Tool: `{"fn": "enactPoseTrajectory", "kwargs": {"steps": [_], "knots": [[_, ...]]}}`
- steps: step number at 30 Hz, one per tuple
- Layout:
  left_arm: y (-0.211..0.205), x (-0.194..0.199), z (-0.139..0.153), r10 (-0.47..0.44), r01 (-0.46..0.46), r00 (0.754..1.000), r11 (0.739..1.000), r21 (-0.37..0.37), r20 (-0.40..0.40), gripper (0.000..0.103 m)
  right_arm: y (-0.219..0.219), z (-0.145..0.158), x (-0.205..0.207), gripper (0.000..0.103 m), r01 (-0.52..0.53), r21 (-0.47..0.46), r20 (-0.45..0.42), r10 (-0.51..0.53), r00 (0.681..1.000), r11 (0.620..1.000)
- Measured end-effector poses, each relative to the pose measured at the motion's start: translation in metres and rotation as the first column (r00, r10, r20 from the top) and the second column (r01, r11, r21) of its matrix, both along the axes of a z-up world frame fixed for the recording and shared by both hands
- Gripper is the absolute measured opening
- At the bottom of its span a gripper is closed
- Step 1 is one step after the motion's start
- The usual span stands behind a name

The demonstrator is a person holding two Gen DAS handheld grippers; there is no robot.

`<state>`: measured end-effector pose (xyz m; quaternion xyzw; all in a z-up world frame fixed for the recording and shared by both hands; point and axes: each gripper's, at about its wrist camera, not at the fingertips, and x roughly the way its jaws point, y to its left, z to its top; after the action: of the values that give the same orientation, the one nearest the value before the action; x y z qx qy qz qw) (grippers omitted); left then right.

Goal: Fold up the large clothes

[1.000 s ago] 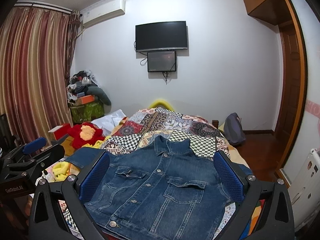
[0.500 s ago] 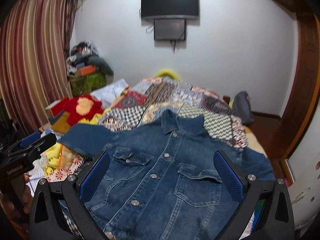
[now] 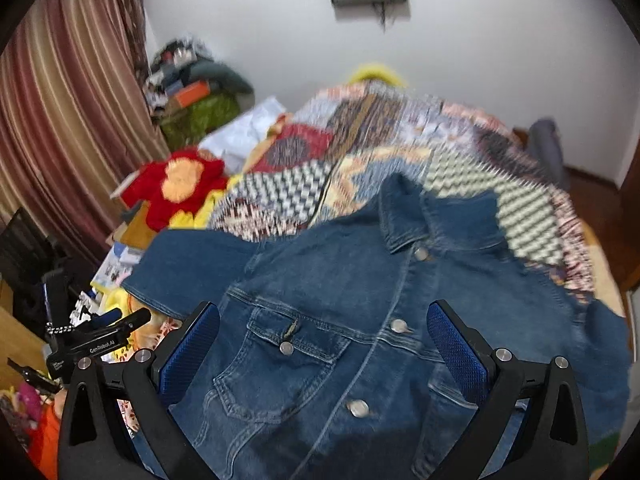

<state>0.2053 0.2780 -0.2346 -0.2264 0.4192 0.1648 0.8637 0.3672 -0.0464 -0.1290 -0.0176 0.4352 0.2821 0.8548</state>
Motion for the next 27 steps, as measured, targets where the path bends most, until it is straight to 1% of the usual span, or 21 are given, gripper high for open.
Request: {"fn": "enactPoseTrajectory", "kwargs": {"steps": [1,2,3,4,6,8,10,13,14,16,18,19,20,21,22,24,25,27], "knots": [[0.009,0.004,-0.01,0.001,-0.002,1.0,0.998,-0.062,-0.013,0.103,0.008,-0.012,0.011,0.103,-0.011,-0.014,-0.04,0.01,0.999,1.0],[0.014,0.006,-0.016,-0.003,0.001,1.0,0.994,-0.11,-0.017,0.103,0.012,-0.021,0.018,0.103,-0.021,-0.026,-0.071,0.019,0.997,0.999],[0.017,0.009,-0.023,-0.019,0.015,1.0,0.985,-0.172,-0.019,0.101,0.02,-0.036,0.029,0.103,-0.034,-0.043,-0.12,0.029,0.992,0.998],[0.02,0.011,-0.028,-0.029,0.023,0.999,0.976,-0.219,-0.022,0.092,0.026,-0.048,0.035,0.103,-0.043,-0.055,-0.159,0.034,0.987,0.998],[0.026,0.017,-0.038,-0.038,0.027,0.999,0.958,-0.286,-0.034,0.082,0.033,-0.068,0.046,0.103,-0.057,-0.068,-0.227,0.041,0.973,0.996],[0.033,0.023,-0.047,-0.038,0.024,0.999,0.929,-0.368,-0.031,0.08,0.042,-0.091,0.055,0.103,-0.084,-0.072,-0.312,0.057,0.948,0.994],[0.039,0.029,-0.051,-0.027,0.014,0.999,0.914,-0.404,-0.026,0.075,0.048,-0.105,0.061,0.103,-0.106,-0.074,-0.357,0.073,0.931,0.992],[0.048,0.035,-0.05,-0.001,-0.005,1.0,0.915,-0.403,-0.013,0.065,0.059,-0.12,0.062,0.103,-0.136,-0.101,-0.377,0.088,0.922,0.986],[0.051,0.035,-0.046,0.012,-0.011,1.0,0.916,-0.4,-0.001,0.063,0.062,-0.123,0.061,0.103,-0.148,-0.112,-0.376,0.096,0.922,0.983],[0.056,0.037,-0.038,0.026,-0.014,0.999,0.924,-0.383,0.027,0.056,0.07,-0.131,0.058,0.103,-0.174,-0.139,-0.374,0.111,0.921,0.975],[0.059,0.04,-0.026,0.048,-0.037,0.998,0.957,-0.289,0.03,0.056,0.078,-0.141,0.055,0.103,-0.208,-0.182,-0.381,0.126,0.916,0.961],[0.06,0.045,-0.021,0.054,-0.05,0.998,0.98,-0.195,0.017,0.056,0.081,-0.144,0.054,0.103,-0.219,-0.191,-0.38,0.134,0.915,0.957],[0.06,0.049,-0.019,0.058,-0.057,0.998,0.989,-0.139,0.001,0.054,0.084,-0.147,0.051,0.103,-0.229,-0.206,-0.371,0.141,0.918,0.951],[0.061,0.052,-0.019,0.058,-0.06,0.998,0.993,-0.102,-0.014,0.047,0.086,-0.149,0.049,0.103,-0.233,-0.221,-0.358,0.144,0.922,0.947],[0.062,0.057,-0.021,0.071,-0.073,0.997,0.994,-0.083,-0.034,0.044,0.088,-0.15,0.047,0.103,-0.24,-0.236,-0.345,0.149,0.927,0.942],[0.062,0.058,-0.019,0.085,-0.087,0.996,0.994,-0.065,-0.037,0.04,0.091,-0.149,0.041,0.103,-0.26,-0.246,-0.337,0.169,0.926,0.934],[0.058,0.06,-0.014,0.092,-0.093,0.995,0.995,-0.024,-0.038,0.033,0.091,-0.148,0.04,0.103,-0.267,-0.237,-0.34,0.178,0.923,0.934],[0.05,0.059,-0.003,0.09,-0.088,0.995,0.994,0.061,-0.035,0.028,0.089,-0.143,0.038,0.103,-0.257,-0.221,-0.334,0.174,0.927,0.941]]}}
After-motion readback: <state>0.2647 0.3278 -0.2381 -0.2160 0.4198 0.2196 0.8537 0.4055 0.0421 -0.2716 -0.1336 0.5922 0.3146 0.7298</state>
